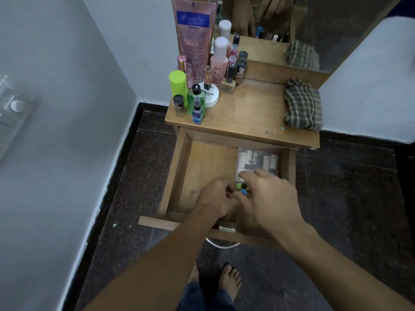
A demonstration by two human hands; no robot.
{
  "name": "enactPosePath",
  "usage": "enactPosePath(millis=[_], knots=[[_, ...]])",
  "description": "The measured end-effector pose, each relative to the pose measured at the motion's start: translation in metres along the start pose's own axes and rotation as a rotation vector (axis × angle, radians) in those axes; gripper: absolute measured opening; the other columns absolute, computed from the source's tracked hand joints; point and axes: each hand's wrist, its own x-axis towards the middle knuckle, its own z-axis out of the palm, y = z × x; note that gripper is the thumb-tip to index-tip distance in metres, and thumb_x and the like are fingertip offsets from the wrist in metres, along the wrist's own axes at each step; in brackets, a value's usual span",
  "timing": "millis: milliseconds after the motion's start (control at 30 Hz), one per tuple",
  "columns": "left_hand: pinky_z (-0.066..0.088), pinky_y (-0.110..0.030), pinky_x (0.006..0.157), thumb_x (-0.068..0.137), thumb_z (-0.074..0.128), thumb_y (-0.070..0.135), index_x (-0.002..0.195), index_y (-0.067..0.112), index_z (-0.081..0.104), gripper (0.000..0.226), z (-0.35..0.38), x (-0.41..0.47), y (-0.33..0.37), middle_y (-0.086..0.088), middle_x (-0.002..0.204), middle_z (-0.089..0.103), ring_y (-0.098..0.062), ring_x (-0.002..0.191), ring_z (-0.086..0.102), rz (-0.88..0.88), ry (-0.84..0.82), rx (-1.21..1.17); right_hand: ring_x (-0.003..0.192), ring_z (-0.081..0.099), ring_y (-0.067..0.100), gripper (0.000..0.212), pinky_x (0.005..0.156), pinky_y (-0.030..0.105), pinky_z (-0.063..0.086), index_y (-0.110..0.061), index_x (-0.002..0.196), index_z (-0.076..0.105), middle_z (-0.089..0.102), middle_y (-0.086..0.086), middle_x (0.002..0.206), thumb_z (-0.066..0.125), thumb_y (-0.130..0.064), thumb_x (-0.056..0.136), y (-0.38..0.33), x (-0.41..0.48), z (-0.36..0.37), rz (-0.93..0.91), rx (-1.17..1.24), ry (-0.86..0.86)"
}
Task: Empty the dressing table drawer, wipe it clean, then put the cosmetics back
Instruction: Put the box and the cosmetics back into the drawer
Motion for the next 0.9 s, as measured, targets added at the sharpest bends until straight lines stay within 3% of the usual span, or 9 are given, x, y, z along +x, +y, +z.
enactPosePath(millis=[67,167,300,433,767,900], knots=[[0.044,-0.025,0.072,0.084,0.078,0.027,0.085,0.026,0.061,0.017,-0.001,-0.001,-0.001,0.016,0.076,0.062,-0.006,0.077,0.058,-0.001,-0.008,-0.009,0.088,0.068,0.026,0.038,0.070,0.037,0.056,-0.026,0.118,0.068,0.066,-0.003,0.099,0.071,-0.048,0.088,-0.008,0.011,-0.016,-0.018,0.074,0.114],[0.053,-0.025,0.077,0.078,0.084,0.027,0.092,0.024,0.068,0.021,-0.001,-0.001,-0.004,0.012,0.084,0.071,-0.005,0.083,0.066,-0.030,-0.005,-0.062,0.089,0.065,0.023,0.039,0.072,0.039,0.054,-0.024,0.120,0.068,0.066,-0.004,0.093,0.069,-0.047,0.088,-0.032,0.048,-0.043,-0.034,0.228,0.278],[0.050,-0.020,0.074,0.079,0.083,0.022,0.097,0.023,0.069,0.022,-0.005,-0.003,-0.005,0.009,0.087,0.072,-0.006,0.085,0.067,-0.029,-0.004,-0.075,0.093,0.066,0.023,0.036,0.075,0.040,0.055,-0.025,0.119,0.068,0.069,-0.004,0.095,0.066,-0.046,0.089,-0.071,0.108,-0.072,-0.025,0.329,0.440],[0.056,-0.031,0.089,0.082,0.078,0.024,0.103,0.024,0.068,0.024,-0.011,-0.003,-0.007,0.009,0.091,0.072,-0.008,0.091,0.065,-0.026,-0.005,-0.033,0.090,0.069,0.030,0.027,0.076,0.044,0.058,-0.022,0.102,0.070,0.072,0.002,0.090,0.067,-0.047,0.090,-0.090,0.138,-0.076,0.070,0.276,0.373],[0.056,-0.029,0.091,0.075,0.088,0.028,0.107,0.027,0.066,0.039,-0.016,-0.001,-0.014,0.010,0.092,0.069,-0.004,0.091,0.065,-0.022,-0.022,-0.072,0.089,0.068,0.026,0.020,0.077,0.038,0.059,-0.018,0.102,0.071,0.072,0.004,0.092,0.074,-0.034,0.091,-0.083,0.136,-0.064,-0.016,0.218,0.348],[0.053,-0.026,0.088,0.074,0.088,0.032,0.103,0.028,0.065,0.037,-0.013,-0.004,-0.014,0.012,0.089,0.070,-0.002,0.088,0.064,-0.015,-0.035,-0.053,0.084,0.066,0.022,0.018,0.069,0.035,0.052,-0.018,0.092,0.073,0.072,0.001,0.087,0.076,-0.035,0.087,-0.064,0.121,-0.074,-0.033,0.252,0.389]])
